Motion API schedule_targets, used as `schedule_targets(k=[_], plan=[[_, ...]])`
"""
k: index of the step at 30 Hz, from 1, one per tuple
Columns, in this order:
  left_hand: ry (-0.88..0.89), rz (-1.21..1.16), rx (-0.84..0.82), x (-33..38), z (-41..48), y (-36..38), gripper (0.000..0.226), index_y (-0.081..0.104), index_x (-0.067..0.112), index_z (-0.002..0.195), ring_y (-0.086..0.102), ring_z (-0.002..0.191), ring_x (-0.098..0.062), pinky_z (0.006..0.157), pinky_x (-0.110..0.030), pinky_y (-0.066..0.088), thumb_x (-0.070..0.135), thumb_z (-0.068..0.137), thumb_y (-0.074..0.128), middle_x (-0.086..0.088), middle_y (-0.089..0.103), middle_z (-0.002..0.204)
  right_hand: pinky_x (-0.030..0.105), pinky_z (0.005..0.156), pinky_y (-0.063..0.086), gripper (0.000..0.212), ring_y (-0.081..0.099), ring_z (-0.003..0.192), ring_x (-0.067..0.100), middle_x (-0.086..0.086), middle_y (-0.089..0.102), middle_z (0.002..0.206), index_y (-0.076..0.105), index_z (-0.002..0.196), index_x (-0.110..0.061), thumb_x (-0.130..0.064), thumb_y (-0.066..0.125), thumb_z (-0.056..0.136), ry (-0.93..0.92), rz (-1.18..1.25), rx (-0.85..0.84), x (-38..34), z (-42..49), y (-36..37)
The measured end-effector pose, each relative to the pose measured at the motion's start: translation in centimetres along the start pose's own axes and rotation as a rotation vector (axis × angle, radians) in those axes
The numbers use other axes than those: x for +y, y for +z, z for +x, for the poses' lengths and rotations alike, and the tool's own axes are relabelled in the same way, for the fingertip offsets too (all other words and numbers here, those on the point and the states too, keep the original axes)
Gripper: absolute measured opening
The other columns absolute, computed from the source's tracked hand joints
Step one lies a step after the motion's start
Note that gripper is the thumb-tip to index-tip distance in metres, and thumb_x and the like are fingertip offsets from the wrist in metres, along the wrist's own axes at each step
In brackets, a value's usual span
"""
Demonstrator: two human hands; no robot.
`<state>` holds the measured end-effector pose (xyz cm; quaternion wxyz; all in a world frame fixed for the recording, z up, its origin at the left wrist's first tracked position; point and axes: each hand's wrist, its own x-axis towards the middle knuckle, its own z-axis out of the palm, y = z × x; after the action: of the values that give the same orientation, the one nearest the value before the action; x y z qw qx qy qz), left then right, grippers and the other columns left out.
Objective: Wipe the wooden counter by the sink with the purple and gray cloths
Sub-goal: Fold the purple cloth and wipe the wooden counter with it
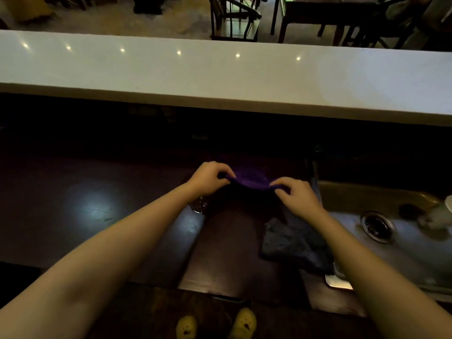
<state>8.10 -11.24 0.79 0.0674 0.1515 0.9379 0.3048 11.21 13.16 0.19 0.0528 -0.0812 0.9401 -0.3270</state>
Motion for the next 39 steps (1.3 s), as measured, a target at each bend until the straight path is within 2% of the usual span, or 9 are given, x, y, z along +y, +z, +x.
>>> schedule_targets(k=[5, 8, 10, 14, 19, 23, 28, 35, 39], plan=[[-0.026, -0.098, -0.09, -3.9, -3.3, 1.5, 0.022, 0.07, 0.018, 0.101, 0.06, 0.095, -0.013, 0.076, -0.015, 0.038, 0.011, 0.081, 0.066, -0.002, 0.068, 0.103, 0.034, 0.101, 0.036, 0.031, 0.046, 0.119, 0.023, 0.005, 0.055, 0.125, 0.062, 0.111, -0.02, -0.032, 0.06, 0.083, -0.11, -0.318, -0.456, 0.6, -1.2, 4.2], [-0.096, -0.109, 0.18, -7.3, -4.7, -0.2, 0.027, 0.066, 0.014, 0.109, 0.057, 0.104, -0.017, 0.087, -0.018, 0.036, 0.009, 0.082, 0.064, -0.005, 0.067, 0.11, 0.04, 0.095, 0.037, 0.046, 0.042, 0.114, 0.027, 0.006, 0.047, 0.12, 0.052, 0.115, -0.019, -0.054, 0.052, 0.084, -0.12, -0.472, -0.262, -0.8, -0.5, 6.2], [-0.168, 0.015, 0.315, -11.4, -5.5, -1.4, 0.031, 0.062, 0.015, 0.115, 0.054, 0.112, -0.026, 0.095, -0.029, 0.037, 0.012, 0.085, 0.059, -0.008, 0.064, 0.119, 0.045, 0.106, 0.03, 0.054, 0.034, 0.127, 0.032, 0.01, 0.041, 0.134, 0.044, 0.13, -0.02, -0.053, 0.048, 0.087, -0.11, -0.466, -0.124, -1.2, 0.8, 7.8], [-0.345, 0.262, 0.293, -18.9, -8.2, -2.0, 0.045, 0.044, 0.024, 0.135, 0.035, 0.133, -0.031, 0.109, -0.05, 0.025, 0.033, 0.091, 0.047, -0.008, 0.041, 0.146, 0.054, 0.114, -0.01, 0.074, -0.016, 0.144, 0.031, 0.002, -0.006, 0.159, 0.004, 0.147, -0.037, -0.067, 0.033, 0.086, -0.025, -0.474, -0.243, -1.0, 2.1, 11.6], [-0.471, 0.41, 0.206, -22.2, -10.8, -1.2, 0.055, 0.02, 0.031, 0.145, 0.005, 0.145, -0.022, 0.113, -0.056, -0.003, 0.045, 0.095, 0.036, 0.0, 0.014, 0.157, 0.059, 0.112, -0.013, 0.079, -0.025, 0.14, 0.033, 0.005, -0.018, 0.157, -0.004, 0.146, -0.038, -0.074, 0.022, 0.081, -0.003, -0.532, -0.213, -1.5, 1.8, 13.5], [-0.478, 0.453, 0.213, -22.7, -10.8, -0.6, 0.057, 0.019, 0.031, 0.145, 0.004, 0.145, -0.021, 0.113, -0.055, -0.003, 0.053, 0.092, 0.024, 0.001, 0.013, 0.157, 0.061, 0.11, -0.013, 0.095, -0.026, 0.139, 0.035, 0.009, -0.018, 0.157, -0.007, 0.146, -0.036, -0.086, 0.003, 0.066, -0.034, -0.555, -0.203, -3.6, 0.9, 15.4], [-0.471, 0.458, 0.215, -22.8, -11.0, -0.6, 0.056, 0.016, 0.032, 0.145, 0.002, 0.145, -0.02, 0.114, -0.055, -0.004, 0.053, 0.094, 0.022, 0.002, 0.011, 0.157, 0.058, 0.107, -0.018, 0.104, -0.024, 0.14, 0.038, 0.01, -0.019, 0.156, -0.008, 0.147, -0.033, -0.09, 0.016, 0.063, 0.043, -0.537, -0.162, -5.9, 1.1, 17.6], [-0.461, 0.451, 0.215, -22.6, -11.0, -0.7, 0.062, 0.016, 0.032, 0.145, 0.003, 0.145, -0.02, 0.114, -0.055, -0.002, 0.058, 0.09, 0.014, 0.001, 0.012, 0.157, 0.055, 0.115, -0.007, 0.058, -0.004, 0.146, 0.031, 0.004, 0.011, 0.159, 0.025, 0.145, -0.029, -0.053, 0.033, 0.093, 0.118, -0.356, 0.043, -7.0, 2.1, 18.5], [-0.456, 0.45, 0.214, -22.8, -11.1, -0.7, 0.064, 0.015, 0.032, 0.146, 0.002, 0.145, -0.02, 0.114, -0.056, -0.002, 0.06, 0.088, 0.009, 0.001, 0.011, 0.157, 0.044, 0.118, -0.006, 0.06, 0.005, 0.146, 0.018, -0.001, 0.029, 0.154, 0.033, 0.142, -0.021, -0.05, 0.026, 0.091, 0.199, -0.026, 0.182, -7.7, 2.8, 18.2]])
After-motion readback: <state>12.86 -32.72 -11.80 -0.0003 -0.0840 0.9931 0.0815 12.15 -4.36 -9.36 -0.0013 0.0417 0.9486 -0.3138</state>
